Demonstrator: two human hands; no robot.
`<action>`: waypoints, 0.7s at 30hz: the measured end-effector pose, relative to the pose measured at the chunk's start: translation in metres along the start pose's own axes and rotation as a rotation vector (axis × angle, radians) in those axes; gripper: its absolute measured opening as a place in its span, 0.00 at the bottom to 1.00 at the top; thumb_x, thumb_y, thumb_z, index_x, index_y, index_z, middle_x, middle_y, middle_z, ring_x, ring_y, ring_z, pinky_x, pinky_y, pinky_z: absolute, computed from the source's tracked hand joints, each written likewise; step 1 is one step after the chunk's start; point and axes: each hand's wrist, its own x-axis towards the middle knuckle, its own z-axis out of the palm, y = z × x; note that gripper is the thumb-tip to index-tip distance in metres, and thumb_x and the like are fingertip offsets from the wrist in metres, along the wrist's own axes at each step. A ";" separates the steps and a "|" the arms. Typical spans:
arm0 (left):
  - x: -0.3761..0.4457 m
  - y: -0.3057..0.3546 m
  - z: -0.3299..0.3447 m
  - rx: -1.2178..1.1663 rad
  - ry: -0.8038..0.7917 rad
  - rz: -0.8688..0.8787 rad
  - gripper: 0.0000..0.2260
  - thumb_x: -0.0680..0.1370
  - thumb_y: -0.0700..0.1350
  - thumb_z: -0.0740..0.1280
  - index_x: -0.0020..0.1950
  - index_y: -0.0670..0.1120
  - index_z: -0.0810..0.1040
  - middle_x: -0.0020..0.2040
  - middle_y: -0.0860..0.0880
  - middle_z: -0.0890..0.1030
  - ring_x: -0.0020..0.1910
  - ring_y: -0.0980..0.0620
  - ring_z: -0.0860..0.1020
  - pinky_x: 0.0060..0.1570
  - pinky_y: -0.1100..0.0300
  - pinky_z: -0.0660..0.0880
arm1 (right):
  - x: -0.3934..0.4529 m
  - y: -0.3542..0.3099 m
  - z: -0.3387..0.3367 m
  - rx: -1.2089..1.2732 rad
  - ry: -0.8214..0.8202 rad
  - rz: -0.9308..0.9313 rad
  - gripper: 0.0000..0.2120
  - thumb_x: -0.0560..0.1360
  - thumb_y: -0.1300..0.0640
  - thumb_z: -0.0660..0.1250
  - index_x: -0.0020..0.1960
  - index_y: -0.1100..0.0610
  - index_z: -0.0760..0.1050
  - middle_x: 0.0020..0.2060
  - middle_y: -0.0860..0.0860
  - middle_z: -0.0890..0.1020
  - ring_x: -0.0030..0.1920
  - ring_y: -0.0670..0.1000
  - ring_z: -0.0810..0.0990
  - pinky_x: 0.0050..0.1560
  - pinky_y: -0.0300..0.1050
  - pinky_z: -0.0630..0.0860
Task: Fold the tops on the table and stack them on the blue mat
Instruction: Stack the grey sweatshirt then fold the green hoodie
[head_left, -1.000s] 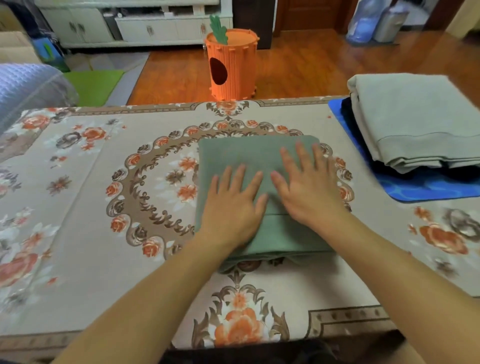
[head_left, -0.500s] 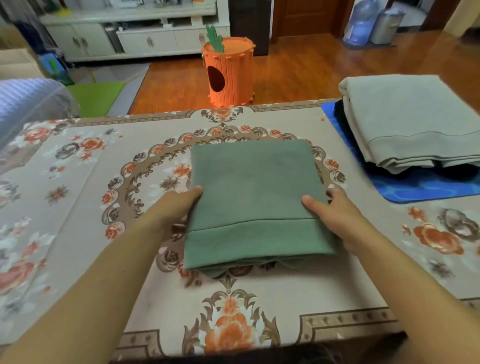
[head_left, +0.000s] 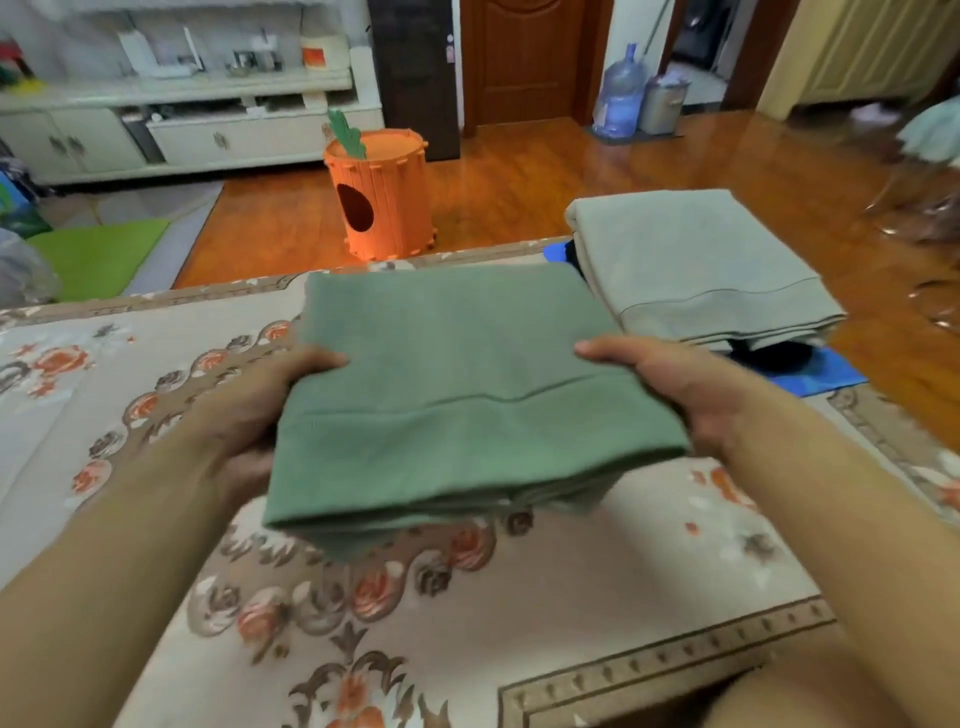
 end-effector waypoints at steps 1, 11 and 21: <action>0.004 0.015 0.022 0.017 -0.028 0.033 0.12 0.78 0.42 0.63 0.58 0.41 0.80 0.46 0.40 0.86 0.37 0.44 0.86 0.31 0.51 0.82 | -0.006 -0.022 -0.014 -0.008 0.031 -0.059 0.10 0.78 0.55 0.67 0.48 0.61 0.83 0.44 0.58 0.87 0.37 0.53 0.87 0.40 0.49 0.84; 0.159 0.083 0.267 -0.029 -0.331 0.309 0.21 0.75 0.46 0.65 0.68 0.43 0.77 0.59 0.41 0.84 0.57 0.40 0.84 0.53 0.44 0.82 | 0.020 -0.193 -0.201 -0.044 0.304 -0.475 0.12 0.80 0.51 0.65 0.60 0.55 0.79 0.50 0.53 0.87 0.45 0.51 0.87 0.47 0.50 0.84; 0.273 -0.025 0.288 0.265 -0.054 0.170 0.35 0.65 0.54 0.69 0.73 0.52 0.68 0.65 0.46 0.80 0.58 0.44 0.82 0.60 0.45 0.79 | 0.135 -0.109 -0.281 -0.673 0.684 -0.020 0.20 0.80 0.49 0.67 0.67 0.59 0.74 0.60 0.58 0.80 0.56 0.61 0.81 0.60 0.56 0.77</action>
